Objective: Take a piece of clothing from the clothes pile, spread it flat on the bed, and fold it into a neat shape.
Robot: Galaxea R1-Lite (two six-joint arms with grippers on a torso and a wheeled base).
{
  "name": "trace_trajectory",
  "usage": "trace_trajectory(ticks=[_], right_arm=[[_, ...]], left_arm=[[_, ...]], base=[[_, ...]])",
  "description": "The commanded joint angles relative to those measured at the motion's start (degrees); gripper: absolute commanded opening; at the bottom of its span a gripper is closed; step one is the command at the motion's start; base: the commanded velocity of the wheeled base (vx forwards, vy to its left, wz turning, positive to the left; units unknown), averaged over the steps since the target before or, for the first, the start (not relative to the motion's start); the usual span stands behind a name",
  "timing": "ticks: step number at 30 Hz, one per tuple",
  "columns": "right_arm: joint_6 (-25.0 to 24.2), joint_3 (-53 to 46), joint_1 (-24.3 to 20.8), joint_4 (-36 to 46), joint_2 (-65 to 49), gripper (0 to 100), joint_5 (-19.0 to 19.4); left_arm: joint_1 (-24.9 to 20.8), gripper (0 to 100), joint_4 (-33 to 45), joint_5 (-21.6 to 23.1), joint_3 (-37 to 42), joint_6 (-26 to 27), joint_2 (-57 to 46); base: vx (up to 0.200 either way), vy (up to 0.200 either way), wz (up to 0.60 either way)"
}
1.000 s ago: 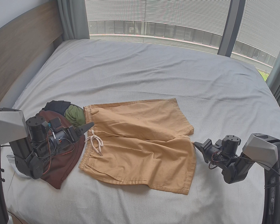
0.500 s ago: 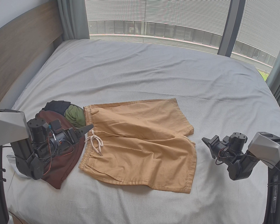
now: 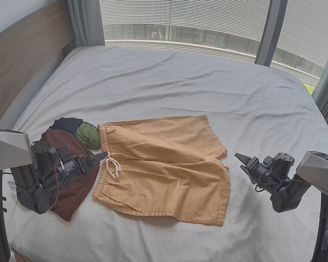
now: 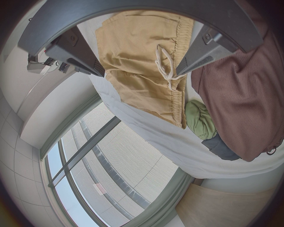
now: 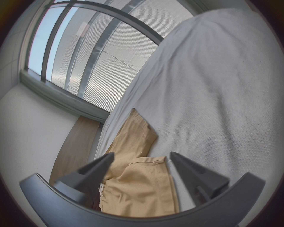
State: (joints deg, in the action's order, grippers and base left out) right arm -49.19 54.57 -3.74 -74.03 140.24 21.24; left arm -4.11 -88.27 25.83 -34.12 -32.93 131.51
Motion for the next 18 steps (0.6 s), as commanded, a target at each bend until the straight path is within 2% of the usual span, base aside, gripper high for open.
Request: trace_trajectory(ticks=[1, 4, 5, 8, 18], right_arm=[[7.00, -10.00, -4.34, -0.06, -12.45, 100, 0.12], [8.58, -12.99, -6.19, 0.21, -15.88, 100, 0.12], [10.25, -15.37, -8.21, 1.35, -18.95, 100, 0.12], [11.75, -16.86, -10.32, 3.55, -22.03, 100, 0.12], [12.01, -16.77, -10.32, 3.98, -22.12, 100, 0.03]], left_arm=[[-0.11, 100, 0.03, 0.18, 5.29, 1.55, -1.43], [-0.11, 100, 0.12, 0.18, 6.79, 3.13, -1.35], [-0.02, 100, 0.12, 0.18, 8.37, 4.27, -0.91], [-0.46, 100, 0.12, -0.08, 10.48, 4.19, 0.15], [-1.69, 100, 0.12, -1.22, 11.71, 4.19, 5.51]], base=[[0.000, 0.000, 0.00], [0.000, 0.000, 0.00], [0.000, 0.000, 0.00], [0.000, 0.000, 0.00], [0.000, 0.000, 0.00]])
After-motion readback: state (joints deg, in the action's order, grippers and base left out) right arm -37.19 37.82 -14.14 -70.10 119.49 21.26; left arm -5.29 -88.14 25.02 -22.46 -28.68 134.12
